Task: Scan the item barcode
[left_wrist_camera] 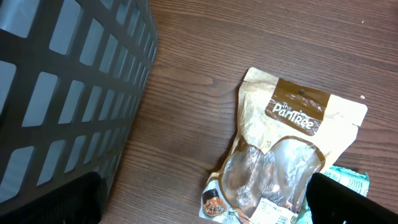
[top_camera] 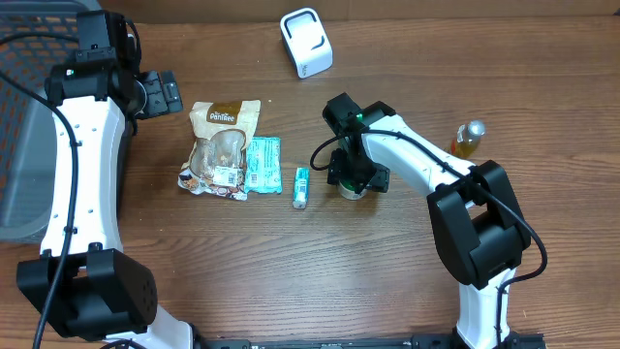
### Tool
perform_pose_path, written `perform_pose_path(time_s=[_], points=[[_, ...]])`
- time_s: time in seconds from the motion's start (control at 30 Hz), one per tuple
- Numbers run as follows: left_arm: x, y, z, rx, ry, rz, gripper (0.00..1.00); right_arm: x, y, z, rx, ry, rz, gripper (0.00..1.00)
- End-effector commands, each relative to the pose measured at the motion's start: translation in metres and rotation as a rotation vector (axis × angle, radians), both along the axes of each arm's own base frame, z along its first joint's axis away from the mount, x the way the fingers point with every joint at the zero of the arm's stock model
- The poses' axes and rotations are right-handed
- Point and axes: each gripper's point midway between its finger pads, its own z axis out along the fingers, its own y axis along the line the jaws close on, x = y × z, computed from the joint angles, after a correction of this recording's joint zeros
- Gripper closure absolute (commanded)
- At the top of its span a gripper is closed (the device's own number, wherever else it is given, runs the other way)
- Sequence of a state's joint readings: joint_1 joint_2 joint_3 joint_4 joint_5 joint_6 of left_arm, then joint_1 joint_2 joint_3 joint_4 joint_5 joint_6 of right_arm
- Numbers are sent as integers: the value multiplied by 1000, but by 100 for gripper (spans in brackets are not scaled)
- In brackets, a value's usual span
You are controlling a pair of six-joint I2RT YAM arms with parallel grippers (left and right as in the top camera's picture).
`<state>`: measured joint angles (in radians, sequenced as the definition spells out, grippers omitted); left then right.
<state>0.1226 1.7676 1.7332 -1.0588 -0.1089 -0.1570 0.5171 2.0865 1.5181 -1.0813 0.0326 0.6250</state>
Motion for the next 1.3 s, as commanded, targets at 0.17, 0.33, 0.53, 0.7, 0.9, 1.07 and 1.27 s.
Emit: perform_pose_path(time_s=[0.17,0.33,0.53,0.7,0.9,1.07,1.27], points=[[1,6,7,16,-15,11,0,11,2,13,1,-30,4,25],[1,6,7,16,-15,11,1,11,2,13,1,-31,4,25],[1,6,7,16,-15,11,0,11,2,13,1,-29,4,41],[1,6,7,16,-15,11,1,9,5,17,22,-12,-1,52],[1,6,7,16,-15,11,0,7,10,43,136,73,-51,57],[1,6,7,16,-15,11,0,-6,15,68,297,205,-63,63],[1,6,7,16,-15,11,0,-34,24,86,437,378,-116,63]])
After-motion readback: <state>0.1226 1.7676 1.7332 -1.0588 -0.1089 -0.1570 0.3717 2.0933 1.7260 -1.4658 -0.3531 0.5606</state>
